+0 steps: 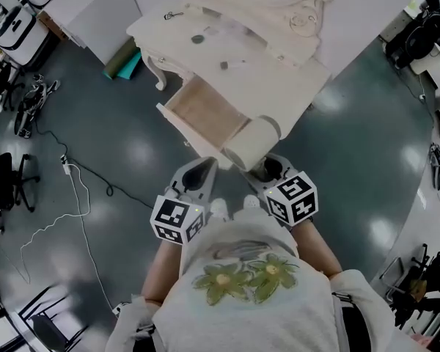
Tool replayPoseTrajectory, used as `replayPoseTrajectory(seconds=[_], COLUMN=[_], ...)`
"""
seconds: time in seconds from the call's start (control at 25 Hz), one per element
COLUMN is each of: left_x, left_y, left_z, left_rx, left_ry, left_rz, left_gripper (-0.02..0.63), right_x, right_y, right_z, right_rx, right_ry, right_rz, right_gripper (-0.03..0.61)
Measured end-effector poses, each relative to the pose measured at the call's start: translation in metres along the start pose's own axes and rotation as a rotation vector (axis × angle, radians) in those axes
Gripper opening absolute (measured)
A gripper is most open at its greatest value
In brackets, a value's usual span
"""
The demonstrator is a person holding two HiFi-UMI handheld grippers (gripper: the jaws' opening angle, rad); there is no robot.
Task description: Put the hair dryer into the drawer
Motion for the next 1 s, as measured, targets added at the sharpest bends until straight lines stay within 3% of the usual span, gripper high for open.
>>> replayPoseTrajectory(seconds=[0.52,1.0], left_x=[0.018,0.011], left_y=[0.03,0.048], left_z=[-0.004,0.023], left_rx=[0.025,0.005], left_ry=[0.033,0.044], left_rz=[-0.023,-0.038], left_gripper=[0.023,0.023], right_x=[-0.01,-0.031], right_y=[0.006,-0.023], right_z=[0.03,0.05], right_rx=[0.009,-0.012], right_ry=[-0.023,0.006], right_rz=[0.023,0.022], right_gripper=[0.218,0.218])
Point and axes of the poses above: the fingertips, and each gripper's own axes: z forward along the fingers, y to its left, x out of its underside, the point moved 5 cm from there along -z, backward along the fingers, and after that the axes turned 14 degrees about -x, right-handed, at the moved point
